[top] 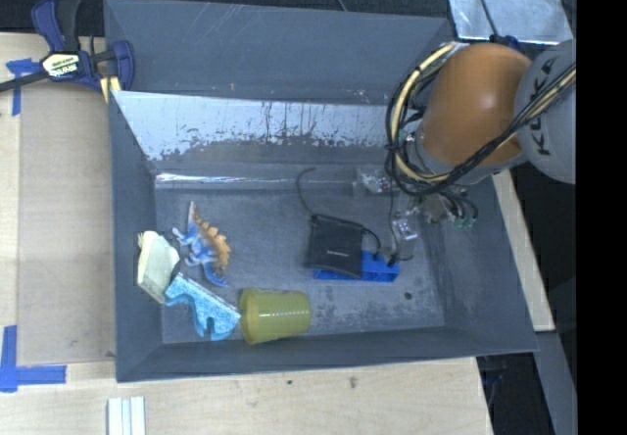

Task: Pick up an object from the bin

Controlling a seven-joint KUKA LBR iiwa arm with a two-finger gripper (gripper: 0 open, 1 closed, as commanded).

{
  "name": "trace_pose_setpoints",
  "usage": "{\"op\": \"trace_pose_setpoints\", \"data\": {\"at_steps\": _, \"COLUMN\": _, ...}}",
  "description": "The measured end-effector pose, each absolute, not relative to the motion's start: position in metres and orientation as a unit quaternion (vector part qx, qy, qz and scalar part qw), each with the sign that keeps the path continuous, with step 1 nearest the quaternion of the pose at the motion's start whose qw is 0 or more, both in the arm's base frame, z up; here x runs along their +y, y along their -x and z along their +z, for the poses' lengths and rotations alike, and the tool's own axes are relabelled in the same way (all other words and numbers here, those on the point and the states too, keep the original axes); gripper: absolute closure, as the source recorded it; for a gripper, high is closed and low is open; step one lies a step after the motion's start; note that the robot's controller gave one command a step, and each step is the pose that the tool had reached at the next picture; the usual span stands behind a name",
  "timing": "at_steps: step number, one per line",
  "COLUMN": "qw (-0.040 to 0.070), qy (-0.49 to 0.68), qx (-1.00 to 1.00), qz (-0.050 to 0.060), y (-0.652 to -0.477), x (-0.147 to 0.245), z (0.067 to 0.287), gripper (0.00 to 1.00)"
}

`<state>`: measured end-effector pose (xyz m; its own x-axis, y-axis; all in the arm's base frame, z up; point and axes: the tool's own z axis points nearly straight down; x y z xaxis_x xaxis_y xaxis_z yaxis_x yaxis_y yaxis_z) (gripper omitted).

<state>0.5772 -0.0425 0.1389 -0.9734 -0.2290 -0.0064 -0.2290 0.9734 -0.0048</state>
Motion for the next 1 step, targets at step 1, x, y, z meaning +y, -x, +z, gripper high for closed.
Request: {"op": "trace_pose_setpoints", "data": {"at_steps": 1, "qw": 0.003, "qy": 0.267, "qx": 0.964, "qz": -0.001, "y": -0.5646, "x": -0.0337, "z": 0.1172, "gripper": 0.0}}
